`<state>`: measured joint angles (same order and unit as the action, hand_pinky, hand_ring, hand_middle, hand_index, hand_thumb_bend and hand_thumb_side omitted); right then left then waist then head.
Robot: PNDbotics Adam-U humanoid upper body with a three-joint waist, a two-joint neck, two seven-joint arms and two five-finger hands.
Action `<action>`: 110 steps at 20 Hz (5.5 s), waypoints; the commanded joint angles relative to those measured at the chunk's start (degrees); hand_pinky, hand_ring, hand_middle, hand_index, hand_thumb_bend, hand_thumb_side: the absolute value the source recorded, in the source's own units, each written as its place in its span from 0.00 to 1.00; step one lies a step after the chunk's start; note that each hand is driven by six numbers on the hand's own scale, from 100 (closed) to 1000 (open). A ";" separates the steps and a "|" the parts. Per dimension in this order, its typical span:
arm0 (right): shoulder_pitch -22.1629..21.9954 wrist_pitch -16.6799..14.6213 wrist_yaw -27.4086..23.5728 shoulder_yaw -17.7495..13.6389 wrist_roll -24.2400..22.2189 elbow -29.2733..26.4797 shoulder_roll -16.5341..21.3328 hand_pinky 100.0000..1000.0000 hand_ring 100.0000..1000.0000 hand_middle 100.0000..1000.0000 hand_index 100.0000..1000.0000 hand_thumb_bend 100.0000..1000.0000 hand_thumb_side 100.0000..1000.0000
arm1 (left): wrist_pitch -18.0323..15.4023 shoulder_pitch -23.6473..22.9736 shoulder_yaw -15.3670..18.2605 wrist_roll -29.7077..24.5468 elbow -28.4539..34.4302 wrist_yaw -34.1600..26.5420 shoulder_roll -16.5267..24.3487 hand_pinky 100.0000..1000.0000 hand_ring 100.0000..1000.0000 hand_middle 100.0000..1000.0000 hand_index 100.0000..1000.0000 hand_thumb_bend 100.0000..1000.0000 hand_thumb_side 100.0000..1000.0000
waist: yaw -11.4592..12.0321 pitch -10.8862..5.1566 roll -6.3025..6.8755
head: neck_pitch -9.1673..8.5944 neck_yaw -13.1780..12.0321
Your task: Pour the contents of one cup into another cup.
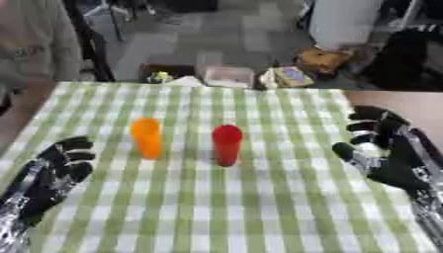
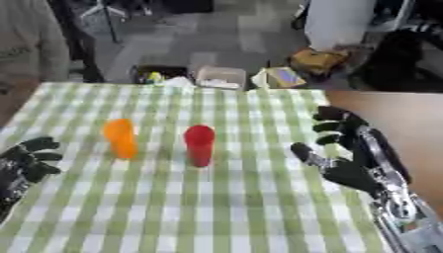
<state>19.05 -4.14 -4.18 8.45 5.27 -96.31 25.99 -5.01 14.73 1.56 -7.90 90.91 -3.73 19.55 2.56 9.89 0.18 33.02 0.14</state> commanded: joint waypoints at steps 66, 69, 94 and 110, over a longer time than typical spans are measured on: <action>0.71 0.09 -2.15 -0.05 -0.67 -0.74 0.13 0.58 0.69 0.69 0.82 0.57 0.26 | -2.56 24.12 -0.37 22.25 -34.31 19.88 -5.55 0.56 0.69 0.72 0.83 0.84 0.37 | -4.67 0.17 -0.52 | -4.09 -2.89; 0.88 0.08 -2.19 -0.01 -0.84 -0.78 0.00 0.58 0.69 0.69 0.82 0.57 0.26 | -2.79 24.53 -0.27 22.21 -35.22 19.45 -5.50 0.56 0.69 0.72 0.83 0.84 0.37 | -4.92 0.41 -0.71 | -3.99 -2.98; 1.34 -0.06 -2.45 0.12 -1.60 -0.64 -0.22 0.58 0.69 0.69 0.82 0.56 0.26 | -3.53 26.60 -0.35 23.20 -37.67 22.86 -4.50 0.38 0.37 0.34 0.53 0.18 0.06 | -6.08 1.24 -0.91 | -3.86 -3.38; 2.13 0.03 -2.27 0.71 -2.13 0.40 -0.16 0.57 0.67 0.68 0.82 0.56 0.26 | -1.04 21.14 -3.29 22.31 -18.91 17.07 -1.25 0.33 0.26 0.19 0.49 0.00 0.00 | -4.23 -0.05 -0.30 | -3.06 -2.30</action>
<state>20.30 -3.99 -6.35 9.27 3.43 -95.67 24.89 -6.55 35.22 -1.41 14.75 69.20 13.79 16.43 -1.62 10.88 -0.14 29.68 -2.37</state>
